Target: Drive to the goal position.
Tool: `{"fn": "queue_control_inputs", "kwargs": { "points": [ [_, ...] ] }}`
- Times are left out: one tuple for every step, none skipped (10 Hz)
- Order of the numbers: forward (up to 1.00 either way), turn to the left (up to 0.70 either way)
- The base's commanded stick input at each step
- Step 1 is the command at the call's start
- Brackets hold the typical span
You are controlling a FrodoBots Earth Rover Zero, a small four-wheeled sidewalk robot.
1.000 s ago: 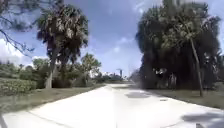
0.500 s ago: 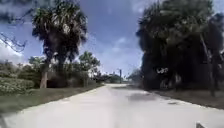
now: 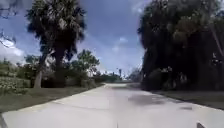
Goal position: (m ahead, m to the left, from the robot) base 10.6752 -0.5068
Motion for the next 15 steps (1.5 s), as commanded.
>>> {"fn": "queue_control_inputs", "kwargs": {
  "points": [
    [0.85,0.04],
    [0.85,0.04],
    [0.85,0.04],
    [0.85,0.04],
    [0.85,0.04],
    [0.85,0.04],
    [0.85,0.04],
    [0.85,0.04],
    [0.85,0.04],
    [0.85,0.04],
    [0.85,0.04],
    [0.85,0.04],
    [0.85,0.04],
    [0.85,0.04],
    [0.85,0.04]
  ]
}}
